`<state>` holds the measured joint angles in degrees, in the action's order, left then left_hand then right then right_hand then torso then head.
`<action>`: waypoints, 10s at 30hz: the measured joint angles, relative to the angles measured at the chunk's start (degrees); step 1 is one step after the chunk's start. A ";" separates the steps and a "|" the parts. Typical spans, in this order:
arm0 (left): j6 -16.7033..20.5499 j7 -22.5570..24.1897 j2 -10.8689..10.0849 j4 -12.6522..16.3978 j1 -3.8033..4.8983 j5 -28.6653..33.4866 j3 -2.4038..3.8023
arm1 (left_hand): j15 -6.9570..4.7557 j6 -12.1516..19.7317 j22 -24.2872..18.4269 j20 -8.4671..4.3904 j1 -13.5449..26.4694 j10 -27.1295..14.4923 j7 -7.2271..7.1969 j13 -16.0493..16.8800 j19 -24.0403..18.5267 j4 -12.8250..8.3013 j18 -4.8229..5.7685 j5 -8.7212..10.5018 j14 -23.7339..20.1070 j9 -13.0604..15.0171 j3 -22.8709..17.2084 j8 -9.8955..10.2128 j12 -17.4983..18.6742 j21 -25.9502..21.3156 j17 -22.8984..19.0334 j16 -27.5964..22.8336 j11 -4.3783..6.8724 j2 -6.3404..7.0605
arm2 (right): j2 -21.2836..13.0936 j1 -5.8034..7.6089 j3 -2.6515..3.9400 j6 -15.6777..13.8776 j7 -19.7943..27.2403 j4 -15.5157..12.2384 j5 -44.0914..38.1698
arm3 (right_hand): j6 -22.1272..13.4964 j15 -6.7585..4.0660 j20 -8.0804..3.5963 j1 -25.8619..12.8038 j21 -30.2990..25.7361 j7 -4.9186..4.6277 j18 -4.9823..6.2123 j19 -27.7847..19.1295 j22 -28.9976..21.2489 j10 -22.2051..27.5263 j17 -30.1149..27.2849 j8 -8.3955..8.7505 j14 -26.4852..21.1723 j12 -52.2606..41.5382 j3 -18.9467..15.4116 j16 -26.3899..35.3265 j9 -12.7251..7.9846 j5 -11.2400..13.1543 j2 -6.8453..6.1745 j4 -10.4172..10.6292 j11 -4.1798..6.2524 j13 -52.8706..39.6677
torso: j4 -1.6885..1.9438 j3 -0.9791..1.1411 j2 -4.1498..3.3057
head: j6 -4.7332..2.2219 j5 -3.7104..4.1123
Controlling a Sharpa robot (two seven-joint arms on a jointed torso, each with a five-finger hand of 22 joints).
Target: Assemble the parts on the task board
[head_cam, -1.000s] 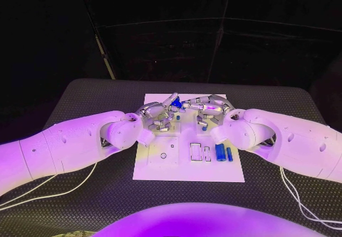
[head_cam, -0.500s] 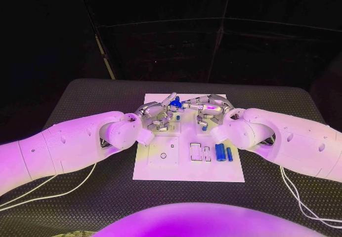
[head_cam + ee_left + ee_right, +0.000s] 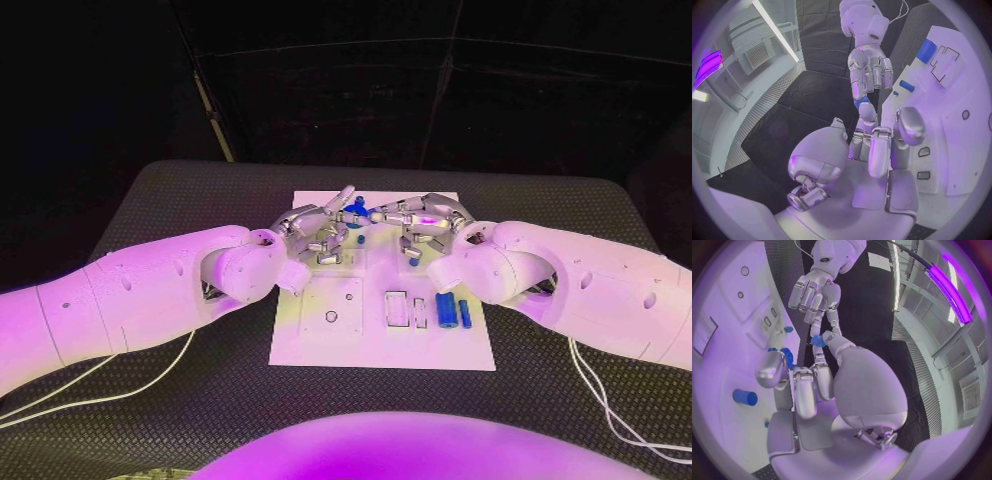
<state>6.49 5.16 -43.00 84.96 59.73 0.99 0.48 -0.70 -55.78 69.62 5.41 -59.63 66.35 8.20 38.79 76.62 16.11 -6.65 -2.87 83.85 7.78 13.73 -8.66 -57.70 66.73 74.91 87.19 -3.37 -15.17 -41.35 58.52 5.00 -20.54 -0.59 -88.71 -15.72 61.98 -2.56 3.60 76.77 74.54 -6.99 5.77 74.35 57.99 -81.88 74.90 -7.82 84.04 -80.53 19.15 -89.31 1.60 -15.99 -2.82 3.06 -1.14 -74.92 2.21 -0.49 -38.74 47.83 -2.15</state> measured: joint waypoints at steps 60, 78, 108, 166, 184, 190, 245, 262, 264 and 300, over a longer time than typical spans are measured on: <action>-3.41 3.38 -6.88 5.59 -2.75 -2.11 0.09 | 0.21 0.27 -2.91 0.53 -0.89 -2.97 0.32 -2.63 -2.56 -0.78 0.01 0.00 0.20 -1.87 5.70 0.45 1.01 -3.86 0.00 -1.15 -0.51 1.45 | -5.50 -0.23 -0.28 -5.54 7.35 -9.54 -58.75 | 0.04 0.00 0.28 0.31 1.41 -0.01 0.00 1.11 3.06 -0.22 0.03 -0.01 0.00 -0.69 -0.78 -0.37 0.00 0.69 -0.03 -1.44 -0.20 0.00 | -0.02 0.04 0.03 | -1.96 0.98; -7.05 3.56 -5.44 6.15 -2.79 -0.37 0.10 | 0.21 0.27 -2.23 0.53 0.34 -2.56 0.32 -1.68 -2.17 0.01 0.00 0.00 0.20 -2.11 6.48 0.45 0.22 -3.10 0.00 -0.92 -0.52 1.19 | -4.04 -0.31 -0.31 -7.48 7.16 -9.75 -66.05 | 0.22 0.00 0.08 0.65 1.41 -0.09 0.00 1.31 3.26 -0.43 0.02 -0.13 0.00 -0.68 -0.79 -0.37 0.00 0.86 -0.39 -1.43 0.01 0.00 | -0.05 0.03 -0.09 | -1.94 1.01; -9.27 3.78 -4.66 6.07 -2.83 -0.12 0.08 | -0.24 -4.00 0.54 -0.20 1.80 0.71 -1.28 1.32 -0.21 0.16 0.01 0.00 0.22 -1.08 6.96 -1.47 -2.18 0.13 0.00 0.85 0.72 -0.27 | -3.13 -0.32 -0.29 -7.72 7.28 -9.05 -67.87 | 0.41 0.00 0.08 0.02 1.40 0.01 0.00 1.30 3.30 -0.85 0.01 -0.32 0.00 -1.14 -1.02 -0.37 0.00 1.00 -0.56 -1.50 0.02 0.00 | -0.02 0.01 0.00 | -1.41 0.91; -9.23 3.92 -5.13 5.73 -2.88 -0.16 0.07 | -0.84 -5.46 0.89 -0.59 1.46 1.25 -2.17 1.68 0.19 0.17 0.01 0.00 0.00 -0.08 6.95 -2.69 -2.44 0.67 0.00 1.09 1.19 -0.84 | -4.47 -0.34 -0.27 -8.24 7.01 -10.14 -68.29 | 0.42 0.00 0.08 -0.04 1.73 0.02 0.00 1.30 3.43 -1.25 0.04 -0.34 0.00 -1.34 -1.10 -0.37 0.00 1.36 -0.46 -1.44 0.01 0.00 | -0.04 0.02 -0.01 | -1.00 0.96; -9.19 3.98 -5.36 5.61 -2.88 -0.16 0.07 | -0.83 -5.45 0.93 -0.79 1.23 1.54 -2.17 1.71 -0.02 0.00 0.01 0.00 0.00 0.16 6.78 -2.67 -2.44 0.67 0.00 1.09 1.32 -1.07 | -4.80 -0.38 -0.28 -8.41 6.80 -10.25 -68.05 | 0.42 0.00 0.09 -0.12 1.73 0.02 0.00 1.30 3.42 -1.24 0.03 -0.39 0.00 -1.55 -1.22 -0.37 0.00 1.14 -0.41 -1.47 0.00 0.00 | -0.04 0.01 -0.03 | -0.98 0.91; -8.93 4.04 -5.41 5.37 -2.87 -0.15 0.10 | -0.96 -5.11 0.57 -0.99 0.93 1.40 -1.87 1.22 -0.21 -0.40 0.01 0.00 0.12 0.28 6.40 -2.67 -2.42 0.51 0.00 1.09 1.46 -1.37 | -4.81 -0.42 -0.31 -8.49 6.76 -10.35 -67.76 | 0.43 0.00 0.09 -0.12 1.73 0.02 0.00 1.30 3.42 -1.24 0.02 -0.68 0.00 -1.55 -1.23 -0.37 0.00 1.14 -0.42 -1.47 0.00 0.00 | -0.04 0.02 -0.03 | -0.93 0.87; -0.51 6.98 -13.72 5.25 -2.57 -1.86 2.94 | -0.11 -0.53 -2.95 0.32 -1.05 -3.60 0.29 -3.52 -2.98 -2.05 0.00 0.00 0.11 0.15 6.31 -0.64 0.90 -3.88 0.00 0.18 -0.32 -0.90 | 6.23 -1.32 -2.38 -5.06 3.82 6.55 -64.87 | 0.58 0.00 0.08 -0.55 1.73 -0.14 0.00 1.30 2.95 -1.23 0.00 -3.00 0.00 -1.55 -1.67 -0.37 0.02 1.15 -0.67 -1.34 0.00 0.00 | -0.06 0.00 -0.03 | -0.60 0.27; -0.51 7.05 -12.92 5.06 -2.56 -1.91 2.94 | -0.11 -0.53 -2.94 0.32 -1.27 -3.60 0.29 -3.53 -2.98 -2.05 0.01 0.00 0.11 0.19 6.31 -0.65 0.90 -3.87 0.00 0.18 -0.32 -0.68 | 9.99 -1.53 -3.02 -3.45 -2.33 8.79 -69.00 | 0.51 0.00 0.09 -0.93 1.73 -0.06 0.00 1.30 2.76 -1.23 0.00 -2.95 0.00 -1.55 -1.82 -0.37 0.01 1.36 -0.31 -1.34 0.00 0.00 | -0.05 0.02 -0.05 | -0.11 0.05; -0.53 7.05 -12.85 5.05 -2.56 -1.91 2.94 | -0.11 -0.53 -2.94 0.32 -1.27 -3.60 0.28 -3.53 -2.98 -2.05 0.01 0.00 0.11 0.19 6.31 -0.65 0.90 -3.87 0.00 0.18 -0.32 -0.68 | 10.20 -1.55 -3.21 -3.27 -2.78 8.92 -69.40 | 0.50 0.00 0.09 -0.93 1.73 -0.05 0.00 1.30 2.74 -1.23 0.00 -2.91 0.00 -1.55 -1.82 -0.37 0.02 1.36 -0.31 -1.35 0.00 0.00 | -0.04 0.01 -0.05 | -0.08 0.04; -1.18 7.05 -12.44 4.82 -2.56 -2.75 2.94 | -0.11 -0.53 -2.92 0.31 -1.27 -3.59 0.28 -3.53 -2.98 -2.38 0.01 0.00 0.11 0.17 6.31 -0.66 0.90 -3.87 0.00 0.18 -0.32 -0.68 | 12.55 -1.67 -3.50 0.01 -7.71 10.95 -74.30 | 0.53 0.00 0.09 -0.93 1.73 -0.09 0.00 1.30 2.59 -1.23 0.04 -2.83 0.00 -1.55 -1.98 -0.37 0.02 1.96 -0.35 -1.34 0.00 0.00 | -0.04 0.00 -0.04 | 0.48 -0.21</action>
<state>5.31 12.21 -55.44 89.78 57.17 -1.76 3.42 -0.81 -56.30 66.70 5.73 -60.90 62.75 8.48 35.26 73.64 13.73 -6.64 -2.87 83.96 7.95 20.04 -9.32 -56.80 62.86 74.91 87.37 -3.69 -15.85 -28.79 56.85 1.50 -20.53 -8.29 -77.76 -90.02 62.51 -2.56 3.68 75.84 76.27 -7.07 5.78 75.65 60.59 -83.11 74.95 -10.65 84.04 -82.08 17.18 -89.68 1.62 -14.03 -3.17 1.71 -1.14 -74.92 2.16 -0.49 -38.78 48.31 -2.36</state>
